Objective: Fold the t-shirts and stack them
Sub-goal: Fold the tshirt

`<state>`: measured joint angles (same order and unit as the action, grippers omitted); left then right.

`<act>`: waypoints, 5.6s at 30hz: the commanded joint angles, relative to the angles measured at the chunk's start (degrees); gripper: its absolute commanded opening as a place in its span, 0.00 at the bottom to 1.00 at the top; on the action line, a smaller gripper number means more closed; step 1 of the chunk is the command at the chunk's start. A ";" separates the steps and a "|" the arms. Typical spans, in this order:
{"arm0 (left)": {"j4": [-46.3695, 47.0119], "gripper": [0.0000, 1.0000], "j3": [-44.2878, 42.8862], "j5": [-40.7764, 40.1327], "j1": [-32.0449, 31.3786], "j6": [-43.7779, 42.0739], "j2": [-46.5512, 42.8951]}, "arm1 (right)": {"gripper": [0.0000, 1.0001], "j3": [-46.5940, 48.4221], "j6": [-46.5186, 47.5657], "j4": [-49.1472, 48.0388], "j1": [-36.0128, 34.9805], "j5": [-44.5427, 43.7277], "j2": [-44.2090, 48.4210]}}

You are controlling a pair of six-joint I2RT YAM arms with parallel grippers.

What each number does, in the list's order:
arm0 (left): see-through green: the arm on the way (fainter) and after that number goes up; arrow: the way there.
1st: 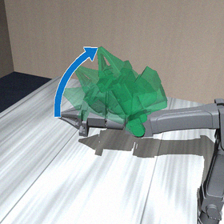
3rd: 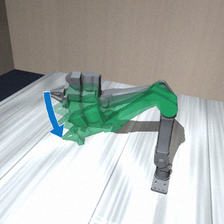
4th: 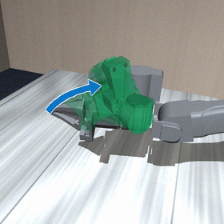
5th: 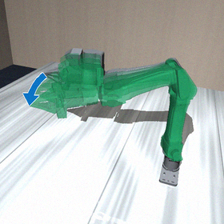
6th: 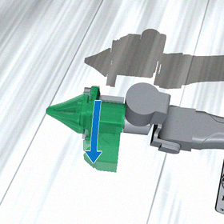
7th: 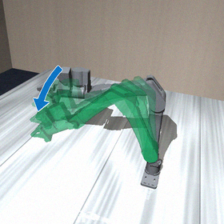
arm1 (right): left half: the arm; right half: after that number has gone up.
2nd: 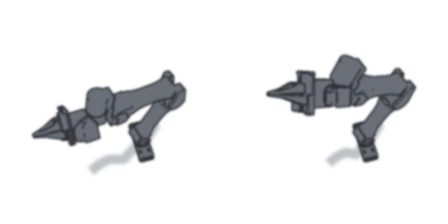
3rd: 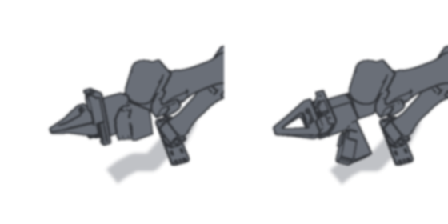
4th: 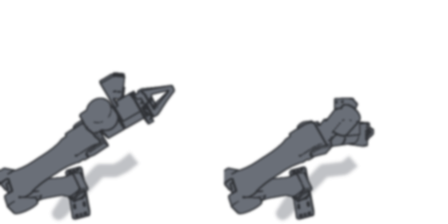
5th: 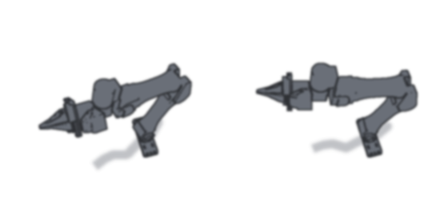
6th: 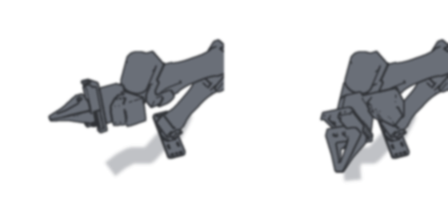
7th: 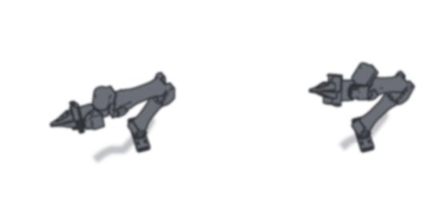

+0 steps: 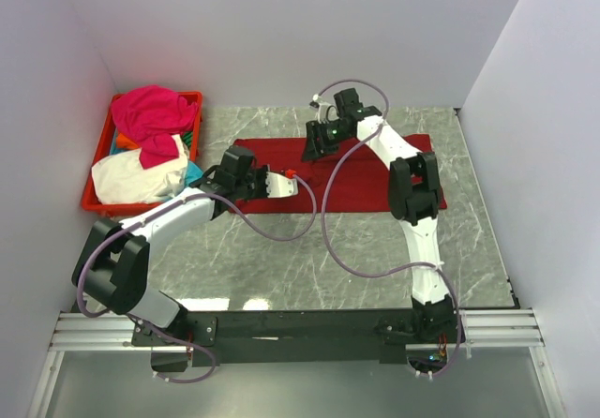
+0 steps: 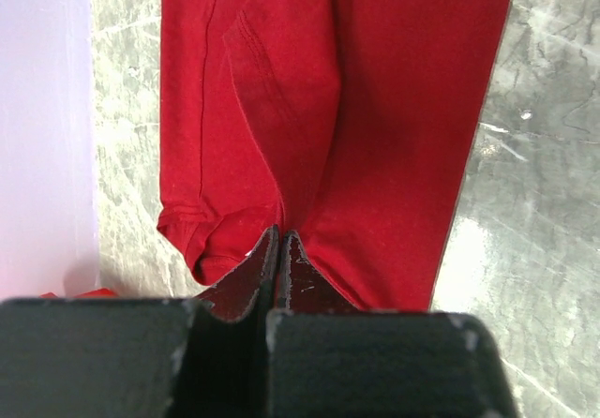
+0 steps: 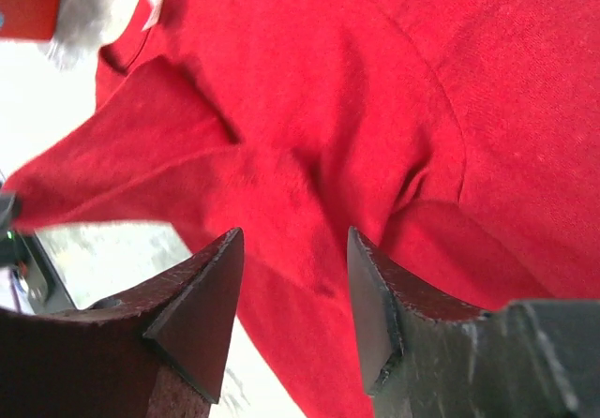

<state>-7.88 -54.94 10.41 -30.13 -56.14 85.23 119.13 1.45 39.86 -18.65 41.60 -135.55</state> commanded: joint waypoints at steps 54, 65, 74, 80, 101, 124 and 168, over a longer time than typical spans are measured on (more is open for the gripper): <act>5.42 0.00 -32.86 -10.15 4.29 6.92 30.87 | 0.14 -10.85 -9.01 -19.38 1.16 -11.81 9.77; 12.62 0.00 -21.80 -7.17 4.47 4.20 22.27 | 0.20 -10.59 -7.61 -17.44 1.25 -10.67 8.98; 12.98 0.00 -10.64 -5.40 4.47 5.25 9.35 | 0.27 -9.88 -2.60 -12.97 0.73 -6.28 7.93; 10.96 0.00 -2.73 -4.01 4.47 6.04 -0.67 | 0.27 -9.18 1.88 -9.98 0.11 -2.94 7.32; -24.02 0.25 3.78 29.74 3.06 14.12 -20.45 | 0.29 -11.91 11.82 -2.24 -0.86 -8.03 12.76; -2.15 0.77 12.04 -7.69 2.80 45.86 -36.44 | 0.32 -3.91 16.30 4.44 -14.04 -31.05 5.65; 7.44 0.94 12.94 -19.47 6.65 73.21 -34.80 | 0.00 8.94 12.78 9.89 -20.19 -35.01 -3.50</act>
<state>-4.97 -38.39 -4.75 -25.82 1.61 46.24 128.01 15.00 49.32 -38.85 5.72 -138.10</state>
